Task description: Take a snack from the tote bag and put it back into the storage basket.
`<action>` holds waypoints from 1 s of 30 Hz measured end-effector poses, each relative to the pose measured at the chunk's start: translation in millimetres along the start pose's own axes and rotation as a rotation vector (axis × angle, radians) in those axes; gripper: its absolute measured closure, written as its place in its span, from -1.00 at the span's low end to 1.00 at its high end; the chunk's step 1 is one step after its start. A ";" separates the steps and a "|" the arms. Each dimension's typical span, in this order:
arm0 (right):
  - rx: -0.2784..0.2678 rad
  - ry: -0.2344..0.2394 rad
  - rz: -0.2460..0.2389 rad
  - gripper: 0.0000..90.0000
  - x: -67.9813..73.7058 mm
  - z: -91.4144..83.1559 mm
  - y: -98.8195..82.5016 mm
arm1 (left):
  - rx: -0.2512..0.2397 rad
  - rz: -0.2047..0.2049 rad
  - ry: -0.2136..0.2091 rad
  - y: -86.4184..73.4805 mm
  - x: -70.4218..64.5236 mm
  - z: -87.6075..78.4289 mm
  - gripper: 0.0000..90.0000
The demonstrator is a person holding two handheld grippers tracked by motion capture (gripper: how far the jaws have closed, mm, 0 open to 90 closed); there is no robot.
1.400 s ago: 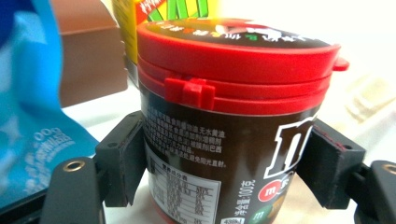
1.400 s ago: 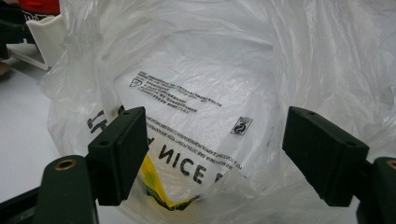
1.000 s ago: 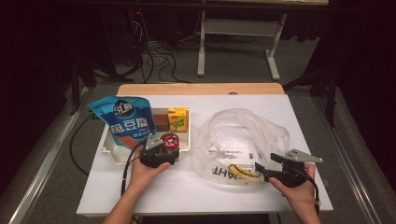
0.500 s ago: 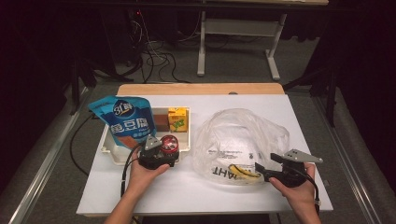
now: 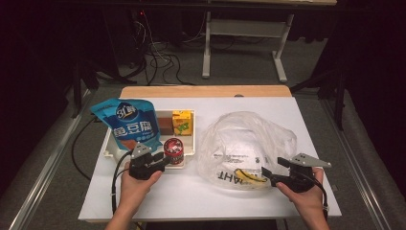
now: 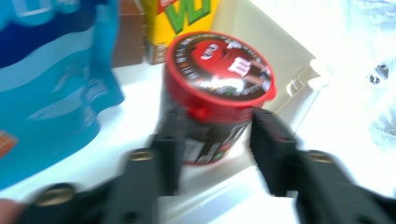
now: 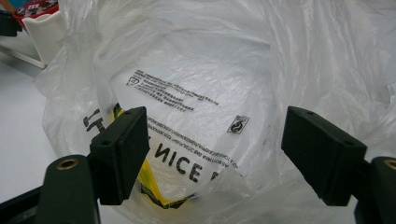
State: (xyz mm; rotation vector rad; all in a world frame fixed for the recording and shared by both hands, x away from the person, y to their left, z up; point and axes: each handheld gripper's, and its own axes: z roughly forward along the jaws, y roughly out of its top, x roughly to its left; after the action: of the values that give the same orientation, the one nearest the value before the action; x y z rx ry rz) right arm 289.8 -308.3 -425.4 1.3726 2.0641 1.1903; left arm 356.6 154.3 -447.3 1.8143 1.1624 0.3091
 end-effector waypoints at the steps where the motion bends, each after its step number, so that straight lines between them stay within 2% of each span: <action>1: 0.002 0.000 0.002 -0.47 0.2 0.2 -0.1 | -0.001 -0.014 0.013 -0.1 1.2 -0.7 0.61; 4: 0.007 0.000 0.001 -0.47 1.0 1.1 -0.5 | -0.014 -0.073 0.011 0.5 7.4 -0.9 0.77; 9: 0.015 0.002 -0.004 -0.46 2.8 3.0 -0.7 | -0.024 -0.097 0.014 2.4 14.1 3.7 0.97; 12: 0.016 0.005 -0.009 -0.46 3.2 4.8 -1.0 | -0.034 -0.095 0.040 4.2 16.2 5.9 1.00; 14: 0.016 0.004 -0.015 -0.45 3.5 5.0 -0.8 | -0.041 -0.106 0.031 4.0 15.7 0.3 1.00; 17: 0.014 0.004 -0.009 -0.45 3.4 3.6 -1.0 | -0.031 -0.073 0.004 3.6 7.4 -10.0 1.00; 19: 0.015 0.003 -0.002 -0.45 1.6 3.3 -1.0 | -0.018 -0.056 -0.019 3.7 -1.2 -10.4 1.00; 21: 0.015 0.001 -0.002 -0.45 1.1 4.0 -1.5 | 0.020 -0.022 -0.002 1.0 -7.9 -2.9 1.00; 22: 0.014 0.002 -0.007 -0.45 1.1 4.1 -1.9 | 0.026 -0.018 0.002 -0.9 -9.6 1.2 1.00; 24: 0.015 0.002 -0.004 -0.45 2.2 3.6 -2.2 | 0.032 -0.033 0.005 -2.6 -8.5 7.1 1.00; 30: 0.012 0.005 -0.004 -0.44 0.5 4.8 -2.4 | 0.000 -0.090 0.031 1.2 2.2 14.7 1.00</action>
State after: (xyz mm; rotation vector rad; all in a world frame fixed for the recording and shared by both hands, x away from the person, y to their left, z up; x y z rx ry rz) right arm 291.6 -306.2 -430.0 1.3724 2.0798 1.1824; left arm 367.7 147.6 -454.8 1.7575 1.2614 0.2860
